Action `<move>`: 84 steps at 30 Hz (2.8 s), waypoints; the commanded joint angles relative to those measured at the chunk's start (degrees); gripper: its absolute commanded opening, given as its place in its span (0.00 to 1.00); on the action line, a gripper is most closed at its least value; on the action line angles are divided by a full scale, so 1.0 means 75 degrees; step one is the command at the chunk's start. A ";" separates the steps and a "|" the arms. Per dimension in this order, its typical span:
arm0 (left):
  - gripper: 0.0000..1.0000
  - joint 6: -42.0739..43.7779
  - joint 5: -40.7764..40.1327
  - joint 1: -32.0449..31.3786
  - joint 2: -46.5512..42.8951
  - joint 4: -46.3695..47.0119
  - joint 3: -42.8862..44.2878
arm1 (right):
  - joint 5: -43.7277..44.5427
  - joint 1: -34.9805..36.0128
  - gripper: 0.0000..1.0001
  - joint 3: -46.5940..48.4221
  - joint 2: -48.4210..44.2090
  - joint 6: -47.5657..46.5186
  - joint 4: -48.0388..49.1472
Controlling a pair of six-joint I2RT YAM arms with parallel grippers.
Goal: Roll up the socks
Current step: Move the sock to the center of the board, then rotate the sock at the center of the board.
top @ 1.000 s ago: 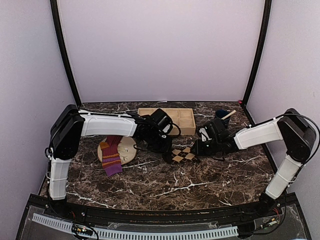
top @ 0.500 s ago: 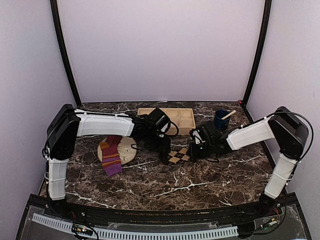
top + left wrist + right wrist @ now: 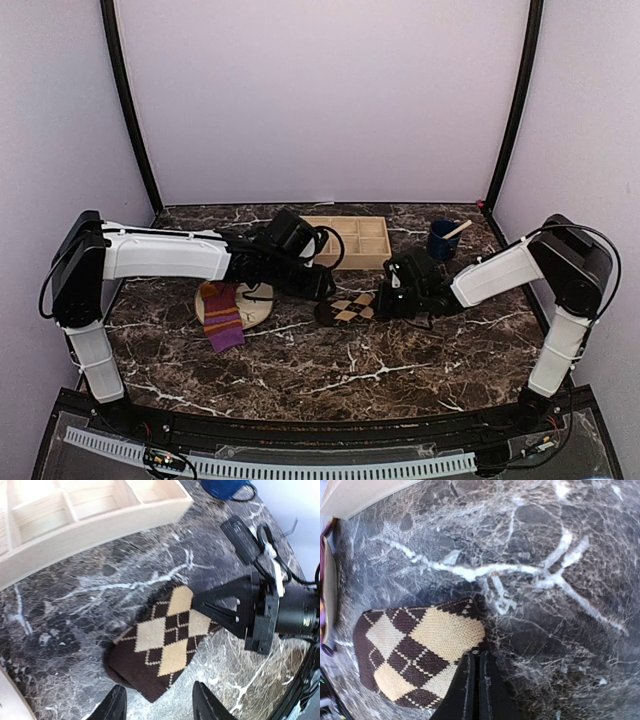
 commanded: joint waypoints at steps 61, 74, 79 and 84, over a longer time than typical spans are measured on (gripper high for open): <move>0.16 0.1313 0.0835 -0.0203 0.1408 0.0813 -0.0212 | 0.1776 0.3645 0.21 -0.0386 -0.0988 0.2393 -0.1035; 0.16 0.1365 0.1774 -0.0018 0.1725 0.1578 -0.0228 | 0.1569 0.3898 0.24 0.0166 -0.0597 0.1892 -0.1419; 0.16 0.1448 0.1872 0.0016 0.1686 0.1546 -0.0220 | 0.1615 0.4011 0.32 0.0135 -0.0753 0.1621 -0.1529; 0.20 0.1501 0.2046 0.0061 0.1490 0.1775 -0.0318 | 0.1749 0.4283 0.48 0.0239 -0.1089 0.0823 -0.1669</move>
